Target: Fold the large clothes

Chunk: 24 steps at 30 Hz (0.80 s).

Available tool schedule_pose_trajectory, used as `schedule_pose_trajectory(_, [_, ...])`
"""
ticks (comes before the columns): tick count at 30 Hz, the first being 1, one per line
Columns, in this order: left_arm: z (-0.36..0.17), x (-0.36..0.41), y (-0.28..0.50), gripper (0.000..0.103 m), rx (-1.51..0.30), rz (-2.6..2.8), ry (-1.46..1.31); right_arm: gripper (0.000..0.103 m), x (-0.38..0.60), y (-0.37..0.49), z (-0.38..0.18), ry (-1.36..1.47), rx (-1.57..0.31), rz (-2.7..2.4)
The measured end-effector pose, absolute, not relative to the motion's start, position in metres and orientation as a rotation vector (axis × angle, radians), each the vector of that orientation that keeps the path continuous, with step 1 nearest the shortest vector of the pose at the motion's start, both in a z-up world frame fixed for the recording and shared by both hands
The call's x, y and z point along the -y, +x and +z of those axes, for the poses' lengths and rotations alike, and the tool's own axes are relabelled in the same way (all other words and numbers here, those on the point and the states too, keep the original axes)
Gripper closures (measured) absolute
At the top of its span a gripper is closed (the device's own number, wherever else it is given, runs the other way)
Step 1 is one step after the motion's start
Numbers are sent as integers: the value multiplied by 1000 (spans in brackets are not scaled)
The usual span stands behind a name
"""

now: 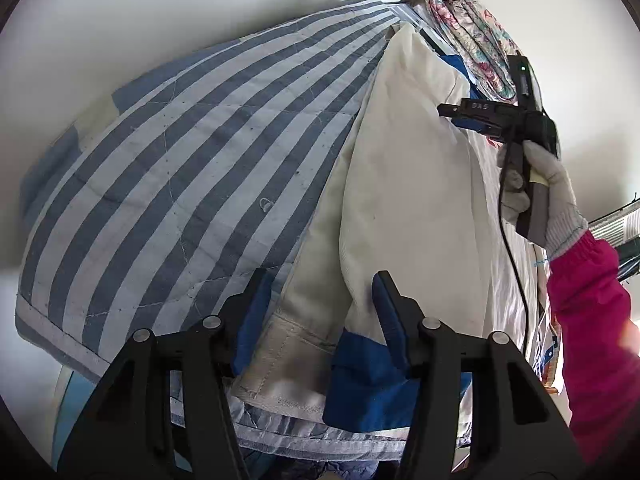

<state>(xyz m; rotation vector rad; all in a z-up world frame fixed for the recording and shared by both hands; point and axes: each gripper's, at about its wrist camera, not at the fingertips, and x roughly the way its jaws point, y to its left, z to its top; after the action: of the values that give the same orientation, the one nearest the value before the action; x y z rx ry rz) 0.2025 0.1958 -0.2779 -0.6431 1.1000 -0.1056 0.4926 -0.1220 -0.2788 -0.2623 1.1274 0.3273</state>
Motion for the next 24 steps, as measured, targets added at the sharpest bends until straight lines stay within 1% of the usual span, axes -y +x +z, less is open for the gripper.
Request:
schedule_pose_trajectory(3, [-279,-192,208,51,-1099,-121,-643,65,130,464,-261,-190,-1138,402])
schedule_pose_trajectory(5, [-281,-192,211,64,-1101,-123,-655,65,133,427,-248,-154,-1140,500])
schedule_pose_trajectory(6, [-283,-194,213,80,-1103,-126,-670,65,134,410,-245,-137,-1146,545])
schedule_pose_trajectory(7, [-284,-196,214,92,-1101,-136,-699,65,134,389,-244,-117,-1155,591])
schedule_pose_trajectory(9, [-282,-199,214,96,-1087,-145,-734,65,131,352,-248,-80,-1174,666])
schedule_pose_trajectory(11, [-275,-198,213,98,-1063,-149,-726,65,125,321,-259,-68,-1198,703])
schedule_pose_trajectory(15, [-257,-193,204,100,-1016,-186,-695,65,109,291,-293,-133,-1256,687])
schedule_pose_trajectory(17, [-249,-185,202,100,-995,-204,-669,65,108,287,-293,-142,-1243,677])
schedule_pose_trajectory(20, [-236,-174,199,100,-970,-229,-622,65,120,293,-279,-35,-1280,681])
schedule_pose_trajectory(21, [-234,-172,199,100,-966,-235,-612,64,125,296,-271,-19,-1269,675])
schedule_pose_trajectory(22, [-232,-169,198,100,-962,-238,-599,57,129,300,-261,-12,-1249,665])
schedule_pose_trajectory(23, [-230,-166,198,100,-958,-241,-586,53,131,304,-250,-7,-1229,660])
schedule_pose_trajectory(24, [-229,-163,198,101,-957,-245,-572,44,132,308,-242,2,-1217,658])
